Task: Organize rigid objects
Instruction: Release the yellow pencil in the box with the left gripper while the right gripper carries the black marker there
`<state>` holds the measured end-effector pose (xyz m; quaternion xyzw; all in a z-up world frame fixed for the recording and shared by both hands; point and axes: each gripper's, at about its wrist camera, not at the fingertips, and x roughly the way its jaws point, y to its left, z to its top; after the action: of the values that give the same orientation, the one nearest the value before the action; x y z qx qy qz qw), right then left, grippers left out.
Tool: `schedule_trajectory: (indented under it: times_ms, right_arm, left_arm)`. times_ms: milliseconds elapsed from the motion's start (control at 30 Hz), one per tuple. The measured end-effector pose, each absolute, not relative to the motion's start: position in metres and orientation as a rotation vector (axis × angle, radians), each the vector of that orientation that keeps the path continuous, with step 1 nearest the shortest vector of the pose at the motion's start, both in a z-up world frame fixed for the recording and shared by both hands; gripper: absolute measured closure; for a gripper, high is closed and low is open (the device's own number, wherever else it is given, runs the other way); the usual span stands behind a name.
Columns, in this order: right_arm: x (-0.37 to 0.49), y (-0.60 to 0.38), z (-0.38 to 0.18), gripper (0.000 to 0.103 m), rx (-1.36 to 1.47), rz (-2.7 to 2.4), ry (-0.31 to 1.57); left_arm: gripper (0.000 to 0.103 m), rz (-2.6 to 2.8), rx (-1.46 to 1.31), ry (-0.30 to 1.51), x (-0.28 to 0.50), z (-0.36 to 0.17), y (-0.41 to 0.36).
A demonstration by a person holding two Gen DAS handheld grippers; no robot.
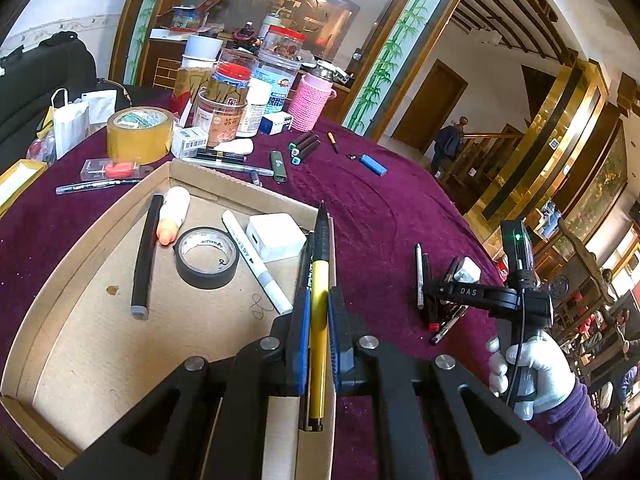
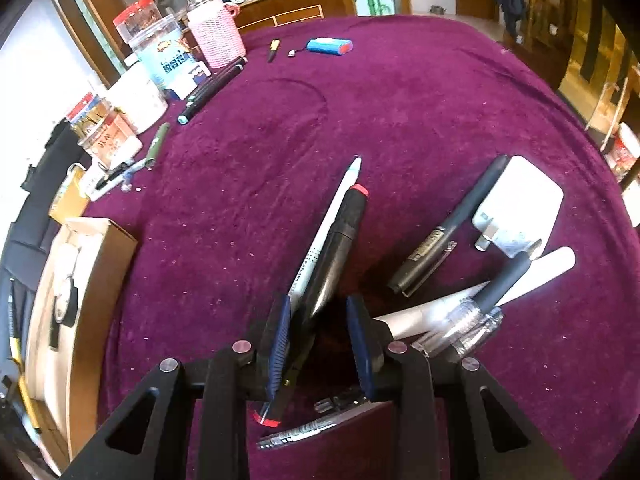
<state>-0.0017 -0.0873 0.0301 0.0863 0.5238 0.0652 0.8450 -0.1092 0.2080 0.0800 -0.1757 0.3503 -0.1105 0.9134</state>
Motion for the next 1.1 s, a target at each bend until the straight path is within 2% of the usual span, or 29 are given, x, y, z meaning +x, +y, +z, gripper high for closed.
schedule_trajectory:
  times_ms: [67, 233, 367, 667, 1000, 1067, 1100]
  right_arm:
    - [-0.003, -0.088, 0.030, 0.081, 0.166, 0.118, 1.108]
    - [-0.002, -0.078, 0.026, 0.081, 0.088, 0.078, 1.075]
    - [-0.007, -0.083, 0.028, 0.087, 0.118, 0.101, 1.049]
    - [-0.033, -0.091, 0.078, 0.087, 0.249, 0.255, 0.934]
    - [-0.033, -0.007, 0.096, 0.087, 0.322, 0.563, 1.009]
    - [-0.034, 0.013, 0.095, 0.086, 0.322, 0.611, 1.033]
    - [-0.034, 0.026, 0.094, 0.086, 0.313, 0.637, 1.046]
  left_arm:
    - [0.095, -0.221, -0.361, 0.718, -0.111, 0.080, 0.210]
    - [0.095, -0.207, -0.372, 0.720, -0.114, 0.077, 0.214]
    - [0.095, -0.170, -0.362, 0.710, -0.119, 0.080, 0.224]
    - [0.095, -0.014, -0.373, 0.768, -0.105, 0.070, 0.268]
    - [0.095, 0.071, -0.385, 0.959, -0.065, 0.040, 0.288]
    - [0.090, 0.067, -0.393, 0.970, -0.061, 0.039, 0.290]
    - [0.081, 0.065, -0.386, 0.969, -0.061, 0.040, 0.289]
